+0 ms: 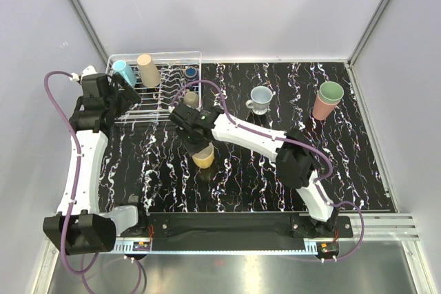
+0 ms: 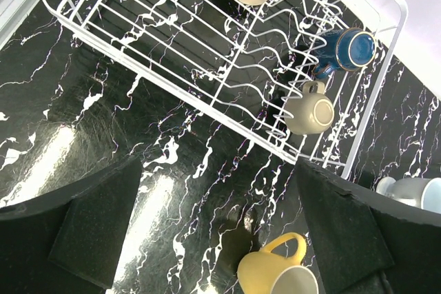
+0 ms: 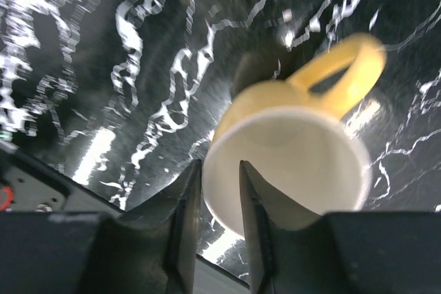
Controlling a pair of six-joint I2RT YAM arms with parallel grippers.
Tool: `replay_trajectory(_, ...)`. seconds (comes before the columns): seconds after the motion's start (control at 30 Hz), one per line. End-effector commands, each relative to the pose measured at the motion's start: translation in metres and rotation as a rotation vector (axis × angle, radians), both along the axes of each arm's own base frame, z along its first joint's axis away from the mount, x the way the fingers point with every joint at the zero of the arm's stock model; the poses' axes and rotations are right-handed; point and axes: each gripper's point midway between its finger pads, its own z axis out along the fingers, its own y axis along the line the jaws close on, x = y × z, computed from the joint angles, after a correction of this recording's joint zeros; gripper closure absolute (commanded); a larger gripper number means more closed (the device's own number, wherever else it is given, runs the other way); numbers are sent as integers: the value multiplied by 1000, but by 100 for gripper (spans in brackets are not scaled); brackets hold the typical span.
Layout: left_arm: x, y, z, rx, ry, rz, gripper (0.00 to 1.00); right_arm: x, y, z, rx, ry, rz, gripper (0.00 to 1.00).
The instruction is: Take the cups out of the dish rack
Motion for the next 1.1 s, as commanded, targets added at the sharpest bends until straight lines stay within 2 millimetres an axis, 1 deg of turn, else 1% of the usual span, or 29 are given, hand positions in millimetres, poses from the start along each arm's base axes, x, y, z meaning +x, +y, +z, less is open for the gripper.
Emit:
replay_trajectory(0.0, 5, 1, 25, 30, -92, -24, 1, 9, 16, 47, 99, -74, 17, 64)
replay_trajectory(0.17, 5, 0, 32, 41, -114, -39, 1, 9, 16, 64, 122, -89, 23, 61)
replay_trajectory(0.37, 6, -10, 47, 36, -177, -106, 1, 10, 9, 96, 166, -131, 33, 58)
replay_trajectory(0.4, 6, -11, 50, 42, -188, -117, 1, 9, 6, 105, 181, -141, 32, 57)
replay_trajectory(0.47, 7, -13, 53, 46, -199, -131, 1, 12, 1, 115, 199, -157, 22, 53)
replay_trajectory(0.5, 7, -17, 55, 42, -204, -158, 1, 12, -5, 125, 217, -172, 19, 52)
replay_trajectory(0.57, 7, -21, 58, 41, -213, -183, 1, 16, -14, 133, 223, -199, 2, 50)
replay_trajectory(0.6, 6, -22, 61, 39, -224, -190, 1, 13, -20, 141, 241, -213, 0, 49)
replay_trajectory(0.63, 6, -23, 63, 40, -232, -194, 1, 12, -23, 144, 253, -218, -1, 48)
replay_trajectory(0.67, 5, -24, 64, 41, -241, -203, 1, 11, -26, 142, 264, -212, 2, 45)
replay_trajectory(0.7, 6, -24, 67, 47, -257, -206, 1, 8, -32, 156, 298, -226, -3, 43)
replay_trajectory(0.73, 7, -24, 68, 53, -266, -208, 1, 7, -35, 161, 316, -233, -7, 40)
replay_trajectory(0.8, 11, -20, 75, 82, -283, -205, 1, 5, -44, 172, 369, -248, -19, 24)
replay_trajectory(0.87, 14, -11, 78, 124, -278, -173, 1, 4, -51, 179, 401, -260, -27, 13)
replay_trajectory(0.9, 19, -5, 77, 143, -268, -149, 1, 2, -59, 185, 426, -269, -38, 5)
replay_trajectory(0.93, 22, -2, 80, 160, -270, -139, 1, 2, -62, 189, 439, -276, -41, 1)
replay_trajectory(0.97, 28, 7, 76, 190, -247, -110, 1, 1, -67, 188, 437, -276, -43, 0)
replay_trajectory(1.0, 32, 12, 75, 205, -242, -93, 1, 1, -74, 197, 454, -296, -48, 0)
replay_trajectory(1.07, 40, 23, 73, 243, -229, -53, 1, 2, -83, 202, 460, -318, -54, 0)
